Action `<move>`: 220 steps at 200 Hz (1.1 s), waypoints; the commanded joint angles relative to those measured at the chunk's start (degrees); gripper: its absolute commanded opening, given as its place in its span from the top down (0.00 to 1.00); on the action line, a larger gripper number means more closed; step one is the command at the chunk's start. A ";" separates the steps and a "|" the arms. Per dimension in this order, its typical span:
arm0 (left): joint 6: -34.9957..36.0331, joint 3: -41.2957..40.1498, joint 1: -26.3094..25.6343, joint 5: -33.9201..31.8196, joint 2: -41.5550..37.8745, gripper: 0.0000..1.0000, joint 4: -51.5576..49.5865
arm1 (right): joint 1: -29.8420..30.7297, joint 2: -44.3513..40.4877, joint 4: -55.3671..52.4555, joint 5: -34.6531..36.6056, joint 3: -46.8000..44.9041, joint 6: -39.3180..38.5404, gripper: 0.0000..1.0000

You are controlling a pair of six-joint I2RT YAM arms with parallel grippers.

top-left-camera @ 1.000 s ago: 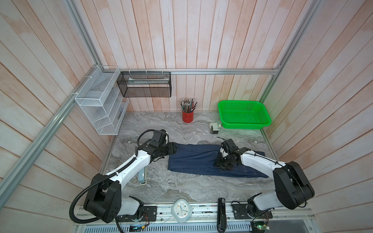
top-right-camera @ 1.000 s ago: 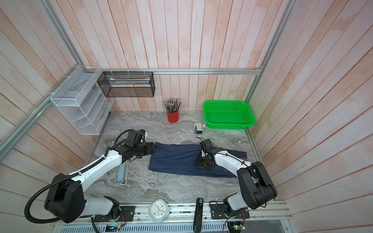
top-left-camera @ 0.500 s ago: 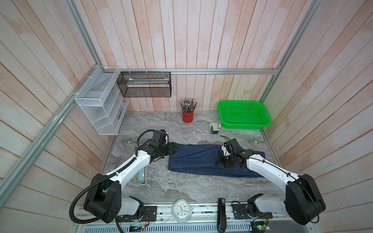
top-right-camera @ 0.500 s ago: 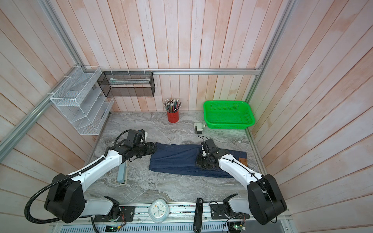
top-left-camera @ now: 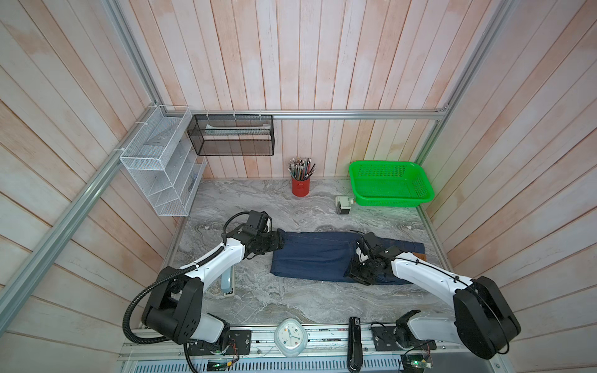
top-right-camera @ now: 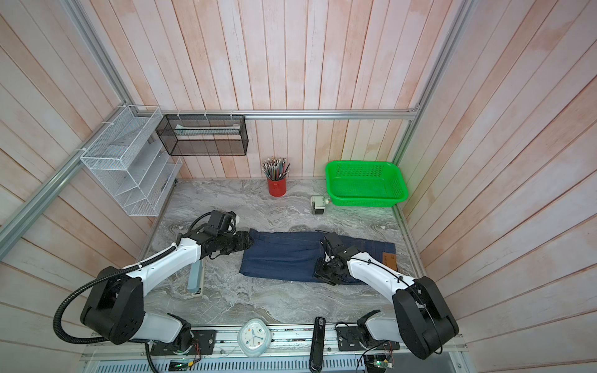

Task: Fold and stack the trousers
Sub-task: Fold the trousers at the center of the table.

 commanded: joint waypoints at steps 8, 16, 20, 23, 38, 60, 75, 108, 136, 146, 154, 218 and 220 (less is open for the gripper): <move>-0.48 -2.05 0.51 2.45 1.13 0.32 3.85 | -0.24 -2.44 -3.13 3.58 6.41 -2.59 0.55; -0.32 -2.64 0.68 2.83 1.36 0.32 4.52 | -0.51 -2.55 -3.73 3.99 7.55 -3.01 0.55; -0.26 -2.91 0.76 3.02 1.49 0.32 4.85 | -0.65 -2.53 -4.07 4.18 7.90 -3.19 0.55; -0.22 -3.09 0.81 3.08 1.57 0.32 5.00 | -0.78 -2.54 -4.18 4.27 8.21 -3.33 0.55; 0.05 -4.14 1.43 3.54 2.04 0.32 5.88 | -1.61 -2.15 -4.54 4.22 9.49 -4.27 0.55; 0.37 -5.43 2.49 4.60 3.03 0.32 6.64 | -3.20 -1.53 -4.60 3.84 10.95 -5.30 0.55; 0.40 -6.59 2.81 6.31 3.59 0.33 8.16 | -3.99 -1.13 -4.36 3.84 11.55 -5.80 0.55; -0.25 -8.39 2.81 12.26 6.45 0.35 12.72 | -5.38 0.13 -3.29 3.41 11.81 -6.77 0.55; -0.70 -8.92 2.81 15.52 8.89 0.38 15.60 | -6.31 0.69 -2.36 3.15 11.73 -7.21 0.55; -0.40 -8.54 2.81 15.77 10.13 0.42 15.47 | -6.58 0.87 -2.23 3.14 11.77 -7.38 0.55; -0.34 -8.50 2.81 15.58 10.93 0.48 15.43 | -6.73 1.00 -2.12 3.06 11.82 -7.43 0.55; 5.47 -3.14 5.69 1.63 2.53 1.00 2.51 | -7.72 2.40 1.38 -0.30 12.61 -7.37 0.56; 5.78 -2.78 5.88 0.95 2.06 1.00 1.94 | -7.70 2.50 1.64 -0.66 12.61 -7.31 0.57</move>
